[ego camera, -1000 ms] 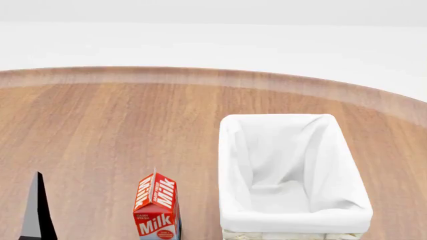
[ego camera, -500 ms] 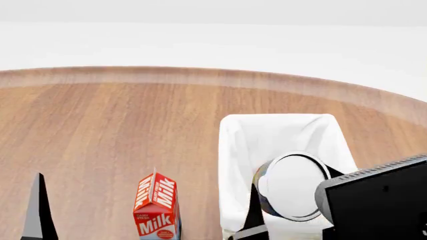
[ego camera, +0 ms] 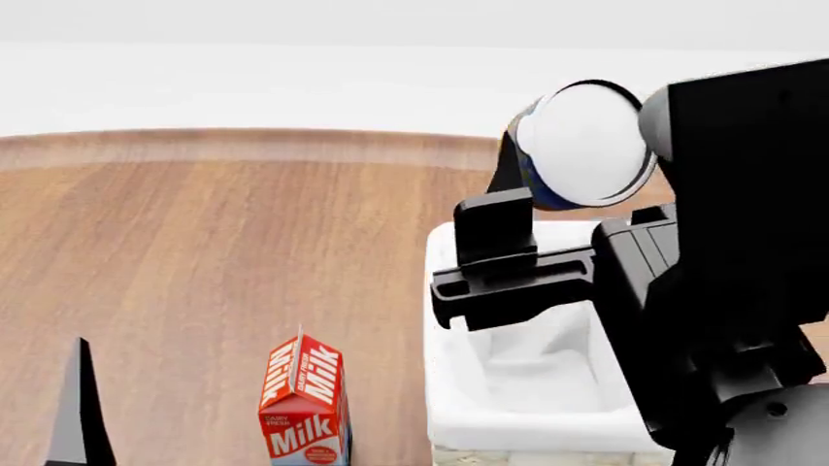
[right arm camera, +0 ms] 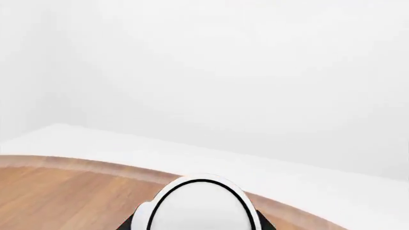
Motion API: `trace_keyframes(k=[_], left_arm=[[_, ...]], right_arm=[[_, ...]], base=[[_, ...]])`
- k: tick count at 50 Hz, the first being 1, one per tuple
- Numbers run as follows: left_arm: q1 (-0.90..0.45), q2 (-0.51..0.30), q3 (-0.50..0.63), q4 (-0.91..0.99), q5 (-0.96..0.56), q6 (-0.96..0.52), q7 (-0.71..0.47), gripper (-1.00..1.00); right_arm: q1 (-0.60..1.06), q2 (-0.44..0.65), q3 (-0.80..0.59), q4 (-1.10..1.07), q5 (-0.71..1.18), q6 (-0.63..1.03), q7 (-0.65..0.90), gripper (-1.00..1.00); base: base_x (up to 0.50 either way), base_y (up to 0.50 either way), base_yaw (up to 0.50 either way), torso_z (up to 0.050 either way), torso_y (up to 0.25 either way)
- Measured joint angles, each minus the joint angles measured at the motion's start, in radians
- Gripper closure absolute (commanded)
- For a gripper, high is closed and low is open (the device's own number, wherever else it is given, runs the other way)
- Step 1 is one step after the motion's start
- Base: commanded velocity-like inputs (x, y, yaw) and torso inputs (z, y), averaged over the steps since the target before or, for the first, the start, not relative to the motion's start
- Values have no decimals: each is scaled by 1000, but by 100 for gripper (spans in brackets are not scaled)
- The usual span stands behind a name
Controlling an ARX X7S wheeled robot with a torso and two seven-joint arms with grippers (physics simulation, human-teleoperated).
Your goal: Pick up the alphabet soup and the tomato sauce, and put them in the basket.
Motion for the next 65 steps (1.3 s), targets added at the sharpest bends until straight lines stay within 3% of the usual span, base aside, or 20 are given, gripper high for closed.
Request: trace_keyframes(k=[16, 30, 65], left_arm=[[5, -4, 2, -9, -3, 14, -3, -100], [3, -6, 4, -15, -6, 16, -6, -100], [17, -14, 4, -43, -14, 55, -10, -100]], right_arm=[[-10, -184, -4, 279, -33, 4, -61, 100], [-53, -272, 1, 485, -37, -29, -111, 100], [-341, -477, 45, 817, -43, -305, -205, 100]], base=[[0, 0, 0, 0, 1], [0, 0, 0, 1, 1], [0, 0, 0, 0, 1]])
